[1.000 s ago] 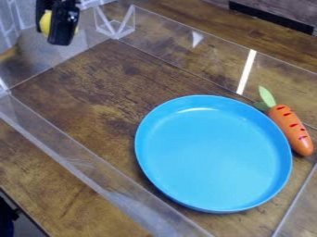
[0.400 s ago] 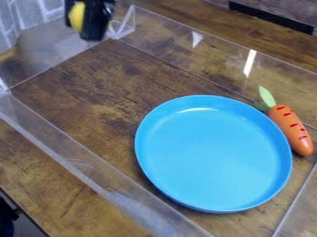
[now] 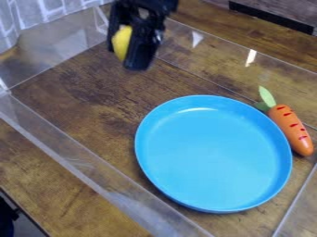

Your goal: Put the lemon on the blue tray

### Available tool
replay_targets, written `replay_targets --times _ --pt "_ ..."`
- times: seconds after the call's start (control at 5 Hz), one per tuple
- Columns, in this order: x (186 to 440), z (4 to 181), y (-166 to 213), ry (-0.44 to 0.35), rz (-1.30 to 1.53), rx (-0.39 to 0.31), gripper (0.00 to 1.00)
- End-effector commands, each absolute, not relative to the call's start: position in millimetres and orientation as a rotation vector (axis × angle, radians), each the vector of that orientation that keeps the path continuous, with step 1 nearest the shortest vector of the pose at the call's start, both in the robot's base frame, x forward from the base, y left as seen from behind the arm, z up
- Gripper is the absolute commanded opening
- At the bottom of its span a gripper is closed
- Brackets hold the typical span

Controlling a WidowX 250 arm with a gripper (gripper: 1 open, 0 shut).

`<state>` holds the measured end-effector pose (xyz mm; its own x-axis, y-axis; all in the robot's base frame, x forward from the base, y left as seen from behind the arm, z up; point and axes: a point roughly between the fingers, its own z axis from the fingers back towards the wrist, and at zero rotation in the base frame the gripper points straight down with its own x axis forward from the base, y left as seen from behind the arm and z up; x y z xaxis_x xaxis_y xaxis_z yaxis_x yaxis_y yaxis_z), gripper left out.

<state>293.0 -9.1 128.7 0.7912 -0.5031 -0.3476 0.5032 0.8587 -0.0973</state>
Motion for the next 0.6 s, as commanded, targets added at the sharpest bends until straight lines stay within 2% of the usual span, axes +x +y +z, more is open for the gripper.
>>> replay_targets --times 0.0,0.2,0.4 --pt "274 165.8 -39 0.280 -0.572 0.027 0.00" --pt "255 154.9 -57 0.296 -0.572 0.012 0.00" --pt "254 155.1 -78 0.299 -0.614 0.046 0.00"
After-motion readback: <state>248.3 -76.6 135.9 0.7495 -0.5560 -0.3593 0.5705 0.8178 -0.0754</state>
